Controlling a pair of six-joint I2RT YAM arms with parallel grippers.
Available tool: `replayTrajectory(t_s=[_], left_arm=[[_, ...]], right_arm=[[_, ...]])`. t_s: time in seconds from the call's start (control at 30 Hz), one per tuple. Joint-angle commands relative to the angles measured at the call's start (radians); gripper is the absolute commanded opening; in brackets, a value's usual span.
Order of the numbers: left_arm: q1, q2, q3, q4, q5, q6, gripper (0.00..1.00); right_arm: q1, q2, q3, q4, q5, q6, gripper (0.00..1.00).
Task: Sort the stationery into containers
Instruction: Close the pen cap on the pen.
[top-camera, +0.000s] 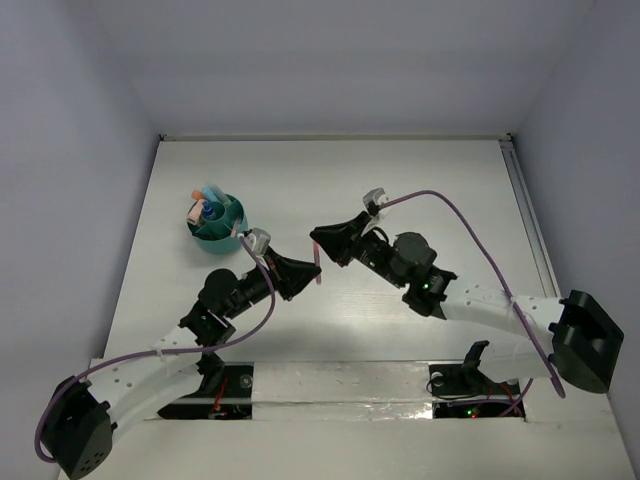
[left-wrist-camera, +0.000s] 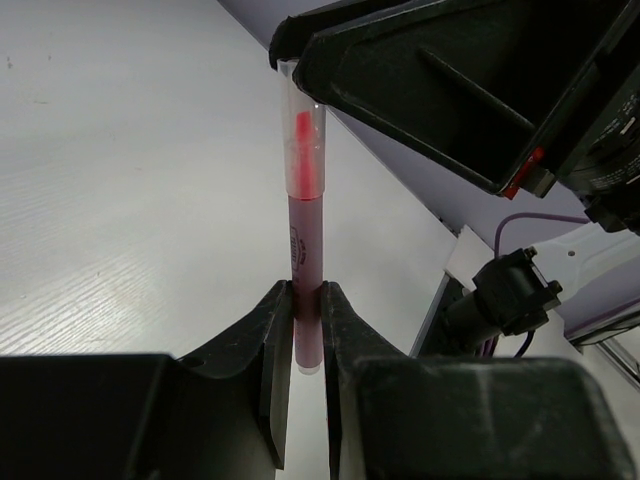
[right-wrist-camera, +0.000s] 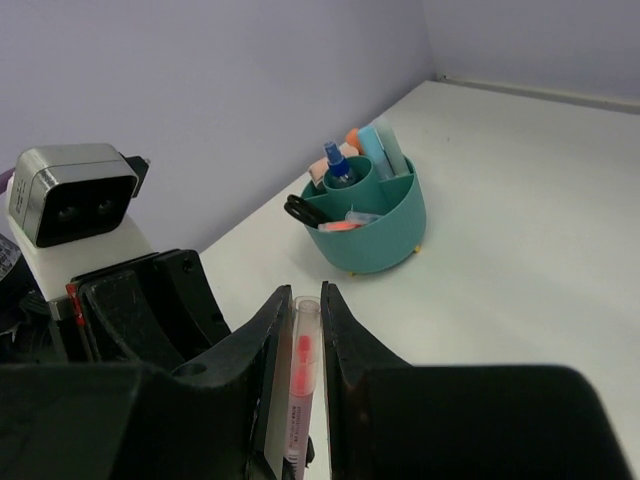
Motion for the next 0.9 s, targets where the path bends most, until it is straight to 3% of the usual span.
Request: replayTrajectory(t_s=[0.0,0.2,0.53,0.87], left_arm=[[0.022,-0.029,0.073,0.082,-0.01,0.011,0.0],[0.022,-0.035,0.095,0.062,-0.013,0.013,0.0],[0.041,-0.044,0.121,-0.023,-0.083,0.051,0.0],[0.041,-0.112,0.14,-0.087,-0.154,0.073,0.0]], right_arm=[[0.009,-0.016,0.04,-0.182,-0.024,-0.032,0.0],[0.009,-0.028,0.025,-0.241,-0.056,-0.015,0.0],[0.009,-0.013,0.12,-0.539,-0.116,0.014,0.0],[0.009,0.047,0.149,-0.653,-0.139,0.046,0.0]])
